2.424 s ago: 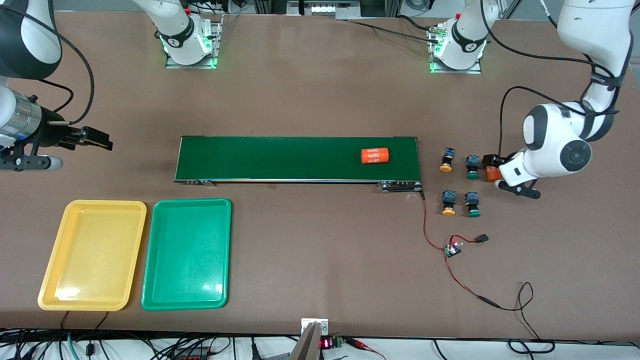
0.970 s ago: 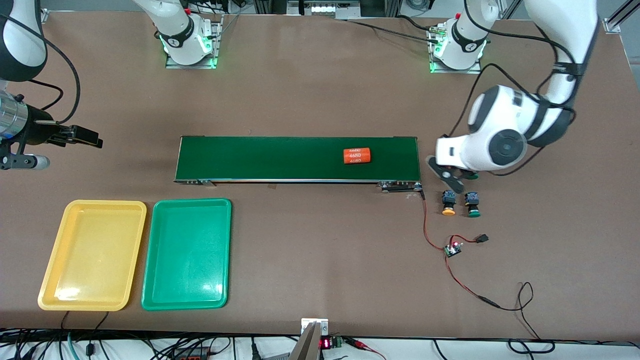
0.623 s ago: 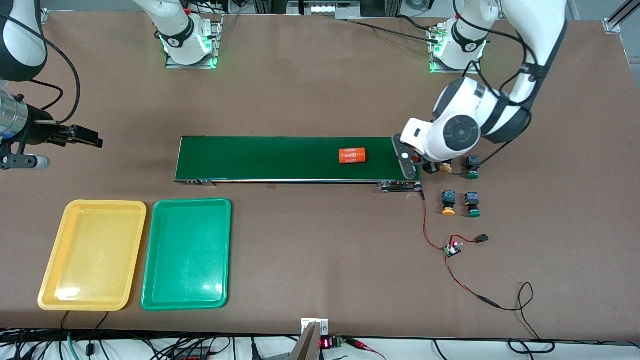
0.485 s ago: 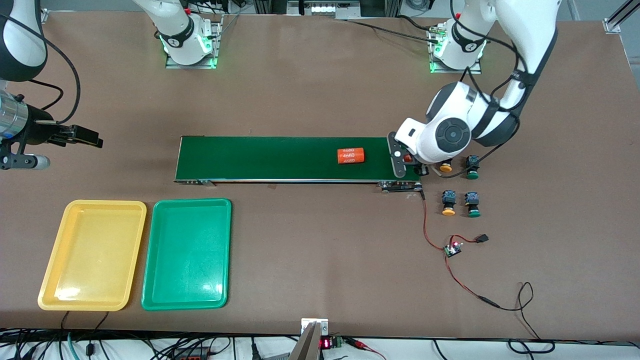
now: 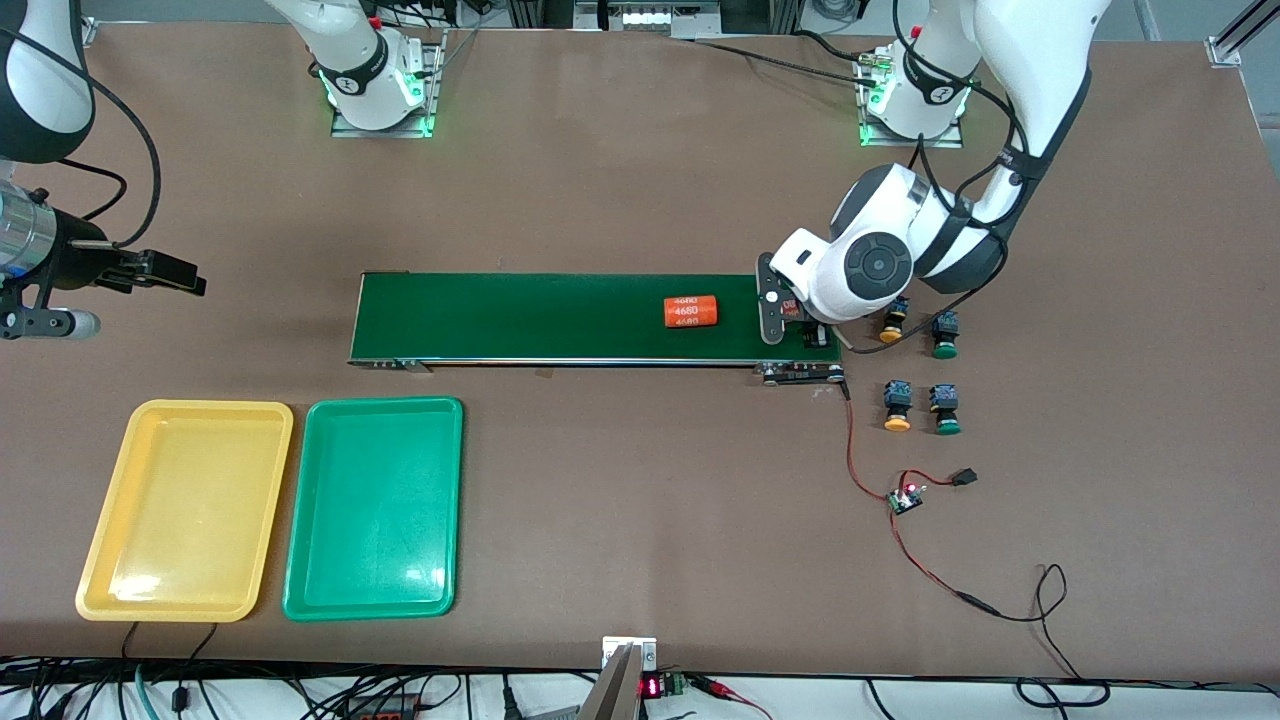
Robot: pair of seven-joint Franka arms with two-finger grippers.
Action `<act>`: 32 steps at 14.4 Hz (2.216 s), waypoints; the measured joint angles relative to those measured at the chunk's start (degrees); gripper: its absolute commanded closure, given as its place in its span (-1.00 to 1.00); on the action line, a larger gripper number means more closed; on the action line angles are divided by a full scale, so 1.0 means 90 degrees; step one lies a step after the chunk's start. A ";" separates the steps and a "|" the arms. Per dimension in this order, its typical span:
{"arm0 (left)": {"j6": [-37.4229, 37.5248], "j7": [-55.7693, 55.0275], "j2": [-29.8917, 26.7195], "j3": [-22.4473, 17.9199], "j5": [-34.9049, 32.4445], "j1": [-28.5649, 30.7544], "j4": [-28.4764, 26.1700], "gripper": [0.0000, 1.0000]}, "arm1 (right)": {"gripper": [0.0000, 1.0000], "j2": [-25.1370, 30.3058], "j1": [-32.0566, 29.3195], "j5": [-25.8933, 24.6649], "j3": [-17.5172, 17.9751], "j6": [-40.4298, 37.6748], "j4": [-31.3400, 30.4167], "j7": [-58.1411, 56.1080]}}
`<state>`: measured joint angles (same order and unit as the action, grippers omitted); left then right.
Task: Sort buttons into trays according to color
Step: 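Place the second orange cylinder on the belt with the left gripper, then grasp a yellow-cap button and set it on the belt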
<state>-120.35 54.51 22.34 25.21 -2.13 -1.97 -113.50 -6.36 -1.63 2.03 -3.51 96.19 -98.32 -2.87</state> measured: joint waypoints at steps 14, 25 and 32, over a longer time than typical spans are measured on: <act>0.0148 -0.5423 -0.0139 -0.1567 0.0018 0.0118 0.0448 -1.00 | -1.00 -0.0003 0.0000 0.0005 0.0000 0.0000 0.0000 0.0001; -0.2148 -0.5990 0.0988 -0.1973 0.0019 0.0097 -0.0031 0.12 | -1.00 -0.0011 0.0001 0.0006 0.0005 -0.0001 -0.0002 0.0000; -0.2020 -0.6034 0.0948 -0.1976 0.0019 0.0044 -0.0010 0.65 | -1.00 -0.0012 0.0001 0.0006 0.0006 -0.0001 -0.0002 0.0000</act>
<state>-138.53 0.21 30.87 7.43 -1.96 -1.58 -113.59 -6.47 -1.62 2.08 -3.45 96.18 -98.34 -2.86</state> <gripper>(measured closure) 0.595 0.000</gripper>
